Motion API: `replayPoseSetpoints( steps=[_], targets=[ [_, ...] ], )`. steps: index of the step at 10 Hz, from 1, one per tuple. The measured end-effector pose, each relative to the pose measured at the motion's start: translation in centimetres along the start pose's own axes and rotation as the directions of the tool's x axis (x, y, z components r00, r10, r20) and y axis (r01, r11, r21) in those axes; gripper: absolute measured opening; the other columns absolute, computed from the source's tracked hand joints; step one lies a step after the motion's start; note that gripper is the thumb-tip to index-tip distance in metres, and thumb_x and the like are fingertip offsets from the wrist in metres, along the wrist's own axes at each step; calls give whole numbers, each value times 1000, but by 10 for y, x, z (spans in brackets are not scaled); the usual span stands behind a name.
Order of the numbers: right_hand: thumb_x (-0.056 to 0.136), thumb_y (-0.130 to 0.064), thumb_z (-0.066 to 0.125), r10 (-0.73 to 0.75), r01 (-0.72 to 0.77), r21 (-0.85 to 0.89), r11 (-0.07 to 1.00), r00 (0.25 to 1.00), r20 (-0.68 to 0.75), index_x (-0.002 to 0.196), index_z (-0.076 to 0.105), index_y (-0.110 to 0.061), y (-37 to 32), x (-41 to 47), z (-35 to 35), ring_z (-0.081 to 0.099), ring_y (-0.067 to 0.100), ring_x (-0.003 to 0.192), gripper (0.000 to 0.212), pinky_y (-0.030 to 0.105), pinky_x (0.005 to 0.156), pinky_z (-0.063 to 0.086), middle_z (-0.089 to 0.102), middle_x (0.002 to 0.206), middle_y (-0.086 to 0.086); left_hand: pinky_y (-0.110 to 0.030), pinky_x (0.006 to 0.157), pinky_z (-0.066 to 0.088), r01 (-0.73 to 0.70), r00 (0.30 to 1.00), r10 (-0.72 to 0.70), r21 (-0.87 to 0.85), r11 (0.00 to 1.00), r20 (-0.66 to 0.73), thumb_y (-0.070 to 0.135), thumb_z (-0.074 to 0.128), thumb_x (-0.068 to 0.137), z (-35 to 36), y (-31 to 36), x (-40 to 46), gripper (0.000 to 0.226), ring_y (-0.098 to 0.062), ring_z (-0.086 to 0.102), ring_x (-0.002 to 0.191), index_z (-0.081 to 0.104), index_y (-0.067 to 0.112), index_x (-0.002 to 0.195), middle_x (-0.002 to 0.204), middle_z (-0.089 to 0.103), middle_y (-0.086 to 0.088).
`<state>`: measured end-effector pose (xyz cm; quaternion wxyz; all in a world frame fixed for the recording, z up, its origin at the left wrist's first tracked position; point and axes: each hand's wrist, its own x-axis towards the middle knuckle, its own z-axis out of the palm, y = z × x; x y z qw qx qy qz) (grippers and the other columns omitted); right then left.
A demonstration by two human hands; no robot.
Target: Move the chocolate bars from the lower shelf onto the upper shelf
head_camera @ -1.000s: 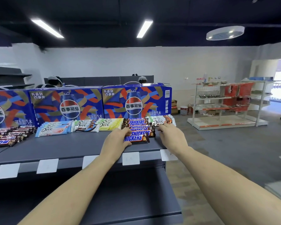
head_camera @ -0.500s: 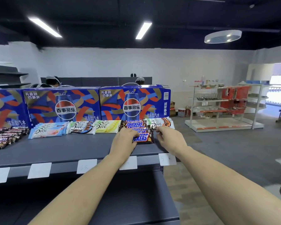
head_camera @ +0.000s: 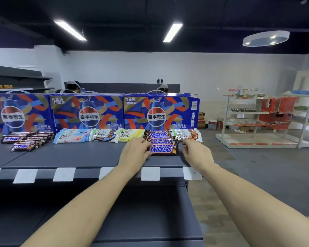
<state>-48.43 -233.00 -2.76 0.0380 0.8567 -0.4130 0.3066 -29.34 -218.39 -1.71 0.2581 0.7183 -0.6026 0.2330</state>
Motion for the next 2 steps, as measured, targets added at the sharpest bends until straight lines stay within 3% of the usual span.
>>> replayPoseSetpoints(
  steps=[1, 2],
  targets=[
    [101, -33, 42, 12, -12, 16, 1000, 1000, -27, 108, 57, -20, -14, -3, -4, 61, 22, 93, 21, 30, 64, 39, 66, 107, 1, -30, 87, 43, 77, 997, -76, 49, 996, -23, 42, 54, 95, -17, -10, -16, 34, -16, 50, 110, 64, 22, 120, 114, 60, 4],
    [101, -35, 42, -37, 42, 80, 996, 998, -59, 114, 58, -20, -31, -5, -4, 59, 20, 97, 25, 30, 68, 44, 65, 110, 0, -31, 91, 43, 198, 980, -196, 79, 977, -30, 47, 50, 96, -32, -27, -30, 40, -17, 49, 115, 59, 24, 127, 121, 58, 3]
  ],
)
